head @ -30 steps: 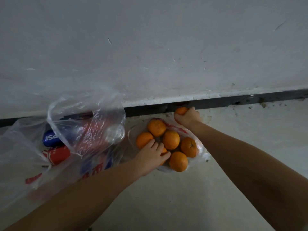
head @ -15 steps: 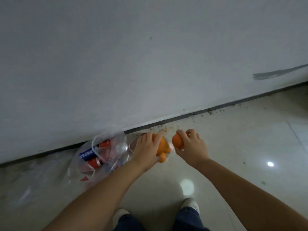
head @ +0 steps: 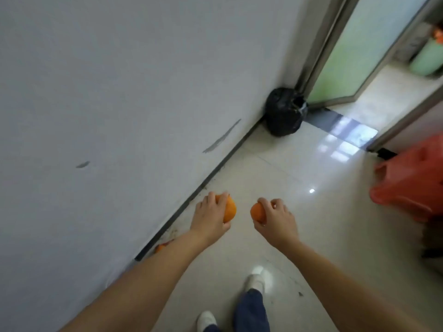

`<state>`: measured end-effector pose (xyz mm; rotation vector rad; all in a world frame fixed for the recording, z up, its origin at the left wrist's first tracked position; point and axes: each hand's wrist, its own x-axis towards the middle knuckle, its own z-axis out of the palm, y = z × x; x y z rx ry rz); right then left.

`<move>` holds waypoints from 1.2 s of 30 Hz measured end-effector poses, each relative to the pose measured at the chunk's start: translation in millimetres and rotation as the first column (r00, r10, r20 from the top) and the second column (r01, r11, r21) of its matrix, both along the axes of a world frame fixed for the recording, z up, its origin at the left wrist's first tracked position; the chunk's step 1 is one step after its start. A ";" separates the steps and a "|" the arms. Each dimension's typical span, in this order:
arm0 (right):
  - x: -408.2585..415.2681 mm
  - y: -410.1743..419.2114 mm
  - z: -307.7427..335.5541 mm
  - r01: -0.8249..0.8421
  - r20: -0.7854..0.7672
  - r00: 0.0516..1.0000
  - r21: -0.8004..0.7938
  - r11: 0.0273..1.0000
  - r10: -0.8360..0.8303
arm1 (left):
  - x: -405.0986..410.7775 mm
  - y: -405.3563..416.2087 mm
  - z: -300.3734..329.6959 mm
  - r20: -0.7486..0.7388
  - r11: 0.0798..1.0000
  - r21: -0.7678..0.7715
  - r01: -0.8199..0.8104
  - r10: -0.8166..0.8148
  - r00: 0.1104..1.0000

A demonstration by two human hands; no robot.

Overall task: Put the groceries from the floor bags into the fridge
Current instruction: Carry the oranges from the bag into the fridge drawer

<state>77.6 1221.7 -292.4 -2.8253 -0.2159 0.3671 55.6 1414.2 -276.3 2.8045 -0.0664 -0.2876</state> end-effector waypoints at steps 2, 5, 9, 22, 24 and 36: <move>-28.0 -52.6 28.4 0.120 0.031 0.992 -0.015 0.993 -0.120 | -6.8 -46.6 25.6 -0.012 0.996 -0.054 0.067 -0.068 0.998; -75.6 -136.8 64.7 0.306 0.081 0.950 -0.035 0.952 -0.302 | -20.9 -127.0 53.9 -0.057 0.965 -0.210 0.156 -0.171 0.984; -149.7 -252.6 111.2 0.552 0.174 0.825 -0.043 0.833 -0.538 | -45.9 -247.9 91.8 0.014 0.885 -0.320 0.339 -0.353 0.935; -403.7 -592.6 221.2 0.884 0.467 0.401 0.027 0.466 -0.788 | -208.4 -660.6 193.8 0.265 0.538 -0.373 0.756 -0.719 0.643; -423.5 -632.2 233.4 0.897 0.492 0.363 0.045 0.440 -0.791 | -224.3 -709.1 211.1 0.298 0.472 -0.396 0.787 -0.745 0.597; -385.1 -842.4 278.5 0.942 0.563 0.211 0.102 0.321 -0.799 | -185.2 -950.0 265.6 0.378 0.353 -0.458 0.816 -0.753 0.538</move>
